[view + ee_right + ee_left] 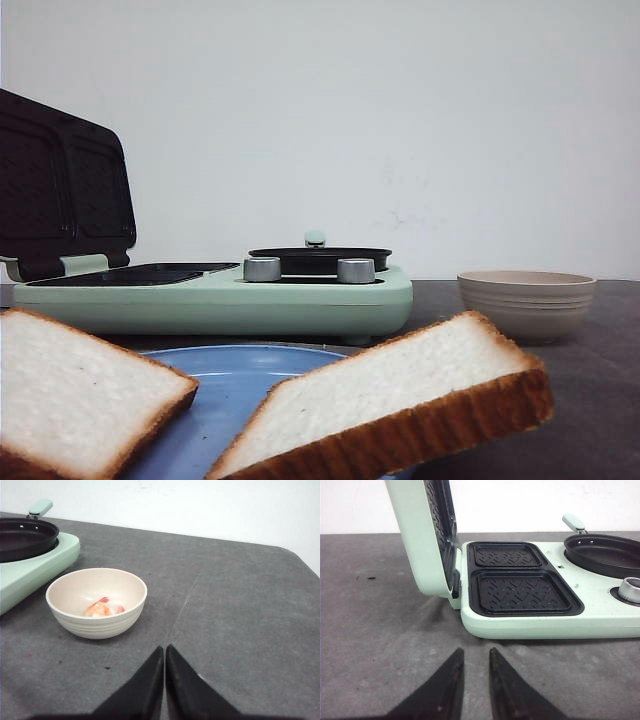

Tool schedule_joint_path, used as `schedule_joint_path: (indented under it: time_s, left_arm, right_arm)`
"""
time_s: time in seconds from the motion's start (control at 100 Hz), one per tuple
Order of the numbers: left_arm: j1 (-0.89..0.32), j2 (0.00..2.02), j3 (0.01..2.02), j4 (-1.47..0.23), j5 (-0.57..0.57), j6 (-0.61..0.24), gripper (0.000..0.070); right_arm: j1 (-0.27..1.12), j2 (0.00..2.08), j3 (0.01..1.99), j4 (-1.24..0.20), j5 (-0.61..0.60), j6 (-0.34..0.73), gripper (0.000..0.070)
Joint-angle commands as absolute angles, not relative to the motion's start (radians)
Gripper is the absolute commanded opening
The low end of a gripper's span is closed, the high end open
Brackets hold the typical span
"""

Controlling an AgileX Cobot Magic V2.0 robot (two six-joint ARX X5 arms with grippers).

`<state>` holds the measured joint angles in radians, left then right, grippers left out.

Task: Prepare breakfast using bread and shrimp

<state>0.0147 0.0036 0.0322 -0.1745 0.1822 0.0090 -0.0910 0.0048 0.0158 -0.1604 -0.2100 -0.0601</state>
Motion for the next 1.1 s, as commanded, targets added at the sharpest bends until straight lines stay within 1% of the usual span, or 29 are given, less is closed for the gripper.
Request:
schedule_joint_path:
  time_s: [0.0,0.11,0.26,1.09]
  left_arm:
    - [0.013,0.003,0.015,-0.18,0.184,0.015,0.0]
    - [0.013,0.003,0.015,-0.18,0.184,0.015,0.0]
    - [0.013,0.003,0.015,-0.18,0.184,0.014,0.0]
    - [0.013,0.003,0.015,-0.179,0.184,0.014,0.0]
  right_arm:
    - [-0.091,0.004,0.012,-0.154,-0.21,-0.033,0.0]
    - [-0.091,0.004,0.012,-0.15,-0.213,-0.031,0.0]
    - [-0.091,0.004,0.012,-0.15,-0.213,0.02,0.0]
    - [-0.091,0.004,0.012,-0.15,-0.218,0.028,0.0]
